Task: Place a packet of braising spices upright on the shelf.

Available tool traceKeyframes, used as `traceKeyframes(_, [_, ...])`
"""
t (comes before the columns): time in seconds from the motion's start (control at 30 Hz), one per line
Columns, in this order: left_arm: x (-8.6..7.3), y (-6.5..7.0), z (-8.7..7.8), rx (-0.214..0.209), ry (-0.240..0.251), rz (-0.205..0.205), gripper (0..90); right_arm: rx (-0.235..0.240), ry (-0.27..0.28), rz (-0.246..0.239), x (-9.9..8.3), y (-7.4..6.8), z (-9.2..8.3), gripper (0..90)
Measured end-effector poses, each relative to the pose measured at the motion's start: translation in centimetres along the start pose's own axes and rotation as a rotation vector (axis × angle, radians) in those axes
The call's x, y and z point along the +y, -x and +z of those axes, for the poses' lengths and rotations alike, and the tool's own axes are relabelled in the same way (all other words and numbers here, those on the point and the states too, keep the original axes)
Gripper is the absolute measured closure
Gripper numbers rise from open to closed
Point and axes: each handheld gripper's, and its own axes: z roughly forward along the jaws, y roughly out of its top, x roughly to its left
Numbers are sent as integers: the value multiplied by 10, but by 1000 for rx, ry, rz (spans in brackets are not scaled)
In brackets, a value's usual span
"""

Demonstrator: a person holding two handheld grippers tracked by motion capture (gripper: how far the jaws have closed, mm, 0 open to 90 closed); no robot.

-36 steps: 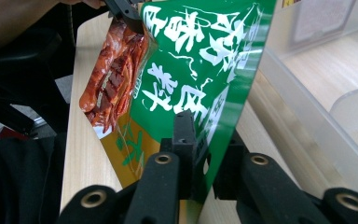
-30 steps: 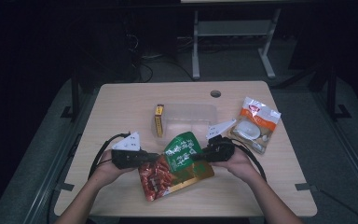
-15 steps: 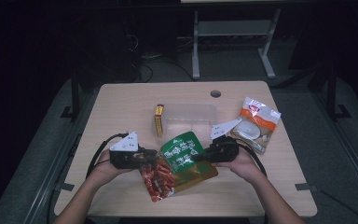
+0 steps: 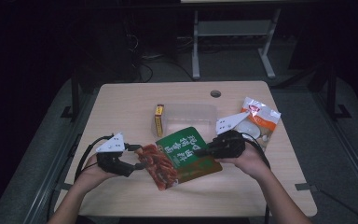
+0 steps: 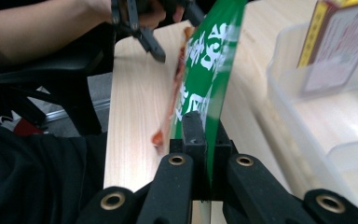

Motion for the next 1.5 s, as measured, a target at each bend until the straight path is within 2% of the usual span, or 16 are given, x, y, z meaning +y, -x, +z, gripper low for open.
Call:
traceKeyframes(0.07, [-9,0,0,4,3,-34,275,-17,3,-8,6,0,-5,900])
traceKeyframes(0.23, [-16,-4,6,-11,-20,-65,245,-41,11,-25,16,0,-13,900])
traceKeyframes(0.37, [-19,-6,12,-21,-53,-57,243,-48,13,-43,22,-3,-17,900])
traceKeyframes(0.43, [-20,-7,14,-26,-62,-49,243,-45,33,-46,26,-4,-24,900])
traceKeyframes(0.77, [-22,-8,16,-37,-71,-58,243,-97,88,-50,37,-3,-50,900])
traceKeyframes(1.0, [-23,-9,16,-37,-82,-55,243,-138,101,-32,42,4,-61,900])
traceKeyframes(1.03, [-23,-9,16,-40,-86,-50,244,-156,107,-24,43,6,-67,900])
traceKeyframes(1.13, [-23,-9,16,-43,-91,-47,244,-171,113,-17,45,7,-71,900])
traceKeyframes(1.17, [-23,-9,17,-45,-94,-49,244,-193,121,-12,47,9,-77,900])
traceKeyframes(1.23, [-23,-9,17,-45,-97,-48,243,-199,122,-8,48,10,-79,900])
traceKeyframes(1.27, [-23,-9,18,-49,-97,-45,242,-221,123,-1,51,11,-83,900])
traceKeyframes(1.5, [-24,-8,21,-42,-110,-34,228,-272,99,32,64,17,-86,900])
